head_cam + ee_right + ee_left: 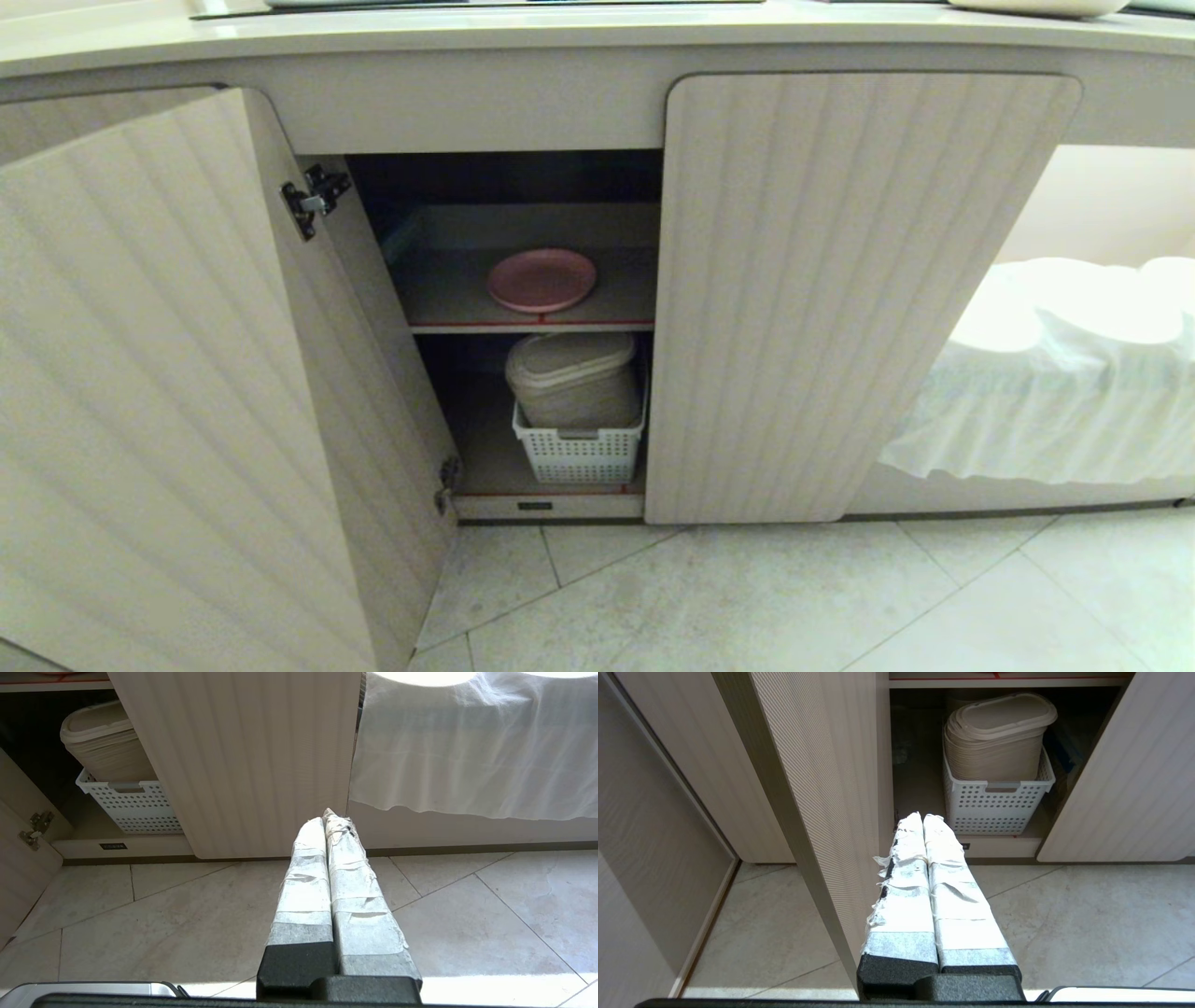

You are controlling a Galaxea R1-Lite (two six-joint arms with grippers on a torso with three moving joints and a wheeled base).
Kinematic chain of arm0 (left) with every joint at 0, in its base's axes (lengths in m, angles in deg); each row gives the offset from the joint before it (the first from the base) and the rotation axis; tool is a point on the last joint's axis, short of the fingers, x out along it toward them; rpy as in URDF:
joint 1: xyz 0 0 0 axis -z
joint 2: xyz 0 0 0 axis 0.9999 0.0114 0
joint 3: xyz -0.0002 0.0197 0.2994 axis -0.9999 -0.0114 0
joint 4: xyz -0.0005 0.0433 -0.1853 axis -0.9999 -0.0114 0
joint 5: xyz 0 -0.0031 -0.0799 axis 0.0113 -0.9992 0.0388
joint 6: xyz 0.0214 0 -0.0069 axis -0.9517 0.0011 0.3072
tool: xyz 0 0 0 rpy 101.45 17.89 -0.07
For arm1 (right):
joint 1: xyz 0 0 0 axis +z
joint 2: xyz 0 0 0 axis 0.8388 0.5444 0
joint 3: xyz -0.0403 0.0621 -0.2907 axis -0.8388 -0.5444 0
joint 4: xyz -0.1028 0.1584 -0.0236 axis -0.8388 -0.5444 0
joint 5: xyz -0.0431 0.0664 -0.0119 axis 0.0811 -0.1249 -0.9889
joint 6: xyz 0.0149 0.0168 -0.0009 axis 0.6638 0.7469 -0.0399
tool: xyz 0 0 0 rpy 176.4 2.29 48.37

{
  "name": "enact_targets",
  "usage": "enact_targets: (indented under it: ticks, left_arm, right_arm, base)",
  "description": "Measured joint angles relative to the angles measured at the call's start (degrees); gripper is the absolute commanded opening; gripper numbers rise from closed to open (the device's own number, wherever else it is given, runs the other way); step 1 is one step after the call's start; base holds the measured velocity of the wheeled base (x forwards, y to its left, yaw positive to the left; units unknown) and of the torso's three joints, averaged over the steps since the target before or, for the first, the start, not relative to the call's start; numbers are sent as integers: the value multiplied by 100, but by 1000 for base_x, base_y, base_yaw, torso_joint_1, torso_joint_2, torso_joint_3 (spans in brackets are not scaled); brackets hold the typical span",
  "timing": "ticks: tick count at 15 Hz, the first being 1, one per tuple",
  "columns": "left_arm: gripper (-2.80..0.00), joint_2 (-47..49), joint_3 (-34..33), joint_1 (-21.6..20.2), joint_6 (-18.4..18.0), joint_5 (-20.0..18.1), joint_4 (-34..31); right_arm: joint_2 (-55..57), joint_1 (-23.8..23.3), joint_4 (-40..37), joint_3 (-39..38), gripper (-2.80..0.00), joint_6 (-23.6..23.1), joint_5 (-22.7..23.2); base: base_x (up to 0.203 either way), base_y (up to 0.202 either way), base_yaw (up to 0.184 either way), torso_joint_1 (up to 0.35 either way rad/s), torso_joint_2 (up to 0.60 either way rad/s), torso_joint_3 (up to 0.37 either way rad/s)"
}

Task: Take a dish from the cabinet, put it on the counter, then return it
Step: Take the plate from the cabinet

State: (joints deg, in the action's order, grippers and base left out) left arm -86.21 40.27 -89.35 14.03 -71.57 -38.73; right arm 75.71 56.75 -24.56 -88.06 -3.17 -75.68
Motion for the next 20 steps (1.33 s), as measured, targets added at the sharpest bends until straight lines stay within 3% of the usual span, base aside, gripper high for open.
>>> enact_targets:
  ticks: [20]
  left_arm:
    - [-280, 0, 0, 0, -2, -1, 0]
  right_arm:
    - [0, 0, 0, 0, -280, 0, 2]
  base:
    - [0, 0, 0, 0, 0, 0]
